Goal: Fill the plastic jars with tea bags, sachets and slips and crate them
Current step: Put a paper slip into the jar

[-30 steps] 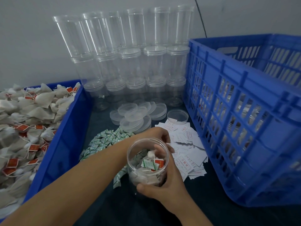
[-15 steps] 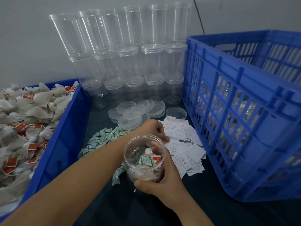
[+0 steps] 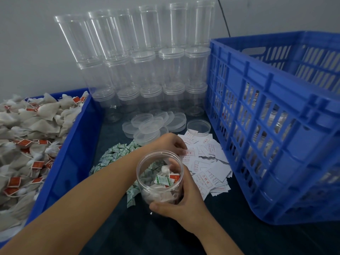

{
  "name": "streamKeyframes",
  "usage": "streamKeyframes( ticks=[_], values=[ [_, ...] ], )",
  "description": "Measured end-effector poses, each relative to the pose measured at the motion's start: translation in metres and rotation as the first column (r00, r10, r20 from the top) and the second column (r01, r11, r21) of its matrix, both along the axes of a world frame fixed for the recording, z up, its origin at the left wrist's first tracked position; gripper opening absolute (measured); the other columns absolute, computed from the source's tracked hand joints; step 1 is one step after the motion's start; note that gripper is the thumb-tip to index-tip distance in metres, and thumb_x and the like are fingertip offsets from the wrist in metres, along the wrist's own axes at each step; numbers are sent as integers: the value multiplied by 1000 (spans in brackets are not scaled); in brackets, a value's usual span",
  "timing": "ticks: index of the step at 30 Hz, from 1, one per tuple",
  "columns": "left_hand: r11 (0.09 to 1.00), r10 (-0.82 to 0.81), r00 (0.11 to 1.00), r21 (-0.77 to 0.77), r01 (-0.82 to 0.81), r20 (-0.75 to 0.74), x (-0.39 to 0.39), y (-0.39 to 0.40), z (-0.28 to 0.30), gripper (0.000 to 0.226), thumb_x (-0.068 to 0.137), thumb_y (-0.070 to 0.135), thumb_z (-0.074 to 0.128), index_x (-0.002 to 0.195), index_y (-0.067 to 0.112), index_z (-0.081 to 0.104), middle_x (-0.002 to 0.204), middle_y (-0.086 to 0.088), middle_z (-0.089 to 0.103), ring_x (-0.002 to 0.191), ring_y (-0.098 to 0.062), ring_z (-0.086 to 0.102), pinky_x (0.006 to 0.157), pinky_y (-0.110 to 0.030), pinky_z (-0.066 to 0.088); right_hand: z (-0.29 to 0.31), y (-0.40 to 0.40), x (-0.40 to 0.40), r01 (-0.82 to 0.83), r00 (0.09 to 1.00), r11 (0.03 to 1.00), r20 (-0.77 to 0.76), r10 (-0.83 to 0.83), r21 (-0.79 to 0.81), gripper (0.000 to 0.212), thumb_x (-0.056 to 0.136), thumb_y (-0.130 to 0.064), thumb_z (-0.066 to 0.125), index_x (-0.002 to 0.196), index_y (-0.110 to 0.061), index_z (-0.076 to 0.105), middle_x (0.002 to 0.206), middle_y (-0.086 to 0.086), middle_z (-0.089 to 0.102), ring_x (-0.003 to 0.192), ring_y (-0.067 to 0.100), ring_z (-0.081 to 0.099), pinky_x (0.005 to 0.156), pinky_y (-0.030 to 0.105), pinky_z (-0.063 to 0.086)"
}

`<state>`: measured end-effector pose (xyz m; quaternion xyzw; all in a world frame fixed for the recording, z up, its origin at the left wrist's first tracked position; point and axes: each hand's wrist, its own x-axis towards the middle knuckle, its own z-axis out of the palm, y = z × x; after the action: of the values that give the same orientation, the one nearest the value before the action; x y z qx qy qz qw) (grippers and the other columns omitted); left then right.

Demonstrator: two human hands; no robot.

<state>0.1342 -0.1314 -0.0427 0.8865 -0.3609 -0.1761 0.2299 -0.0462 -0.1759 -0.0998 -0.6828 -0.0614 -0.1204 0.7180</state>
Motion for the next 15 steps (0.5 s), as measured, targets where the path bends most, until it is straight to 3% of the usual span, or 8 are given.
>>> streamKeyframes(
  ticks=[7,12,15],
  values=[
    [998,41,996,-51,-36,84,1,3,3,12,81,26,74,78,17,66,69,15,60,61,4,52,56,-4,40,0,-1,-1,-12,1000,1000,3,12,-10,87,58,-29,92,126,-61,49,127,-27,58,124,2,57,94,17,50],
    [996,81,991,-53,-76,104,0,14,29,13,83,26,72,75,23,62,74,7,63,63,-4,55,59,-16,43,-1,-1,-1,-24,999,1000,-21,24,7,93,56,-30,92,136,-43,46,130,-26,58,126,2,56,94,17,50],
    [986,124,986,-129,-110,114,-6,28,62,7,86,22,67,80,24,64,73,8,64,54,3,54,57,-13,43,0,-2,-2,-38,998,999,-40,39,21,94,54,-34,92,136,-40,45,127,-33,55,123,-6,54,91,11,48]
  ],
)
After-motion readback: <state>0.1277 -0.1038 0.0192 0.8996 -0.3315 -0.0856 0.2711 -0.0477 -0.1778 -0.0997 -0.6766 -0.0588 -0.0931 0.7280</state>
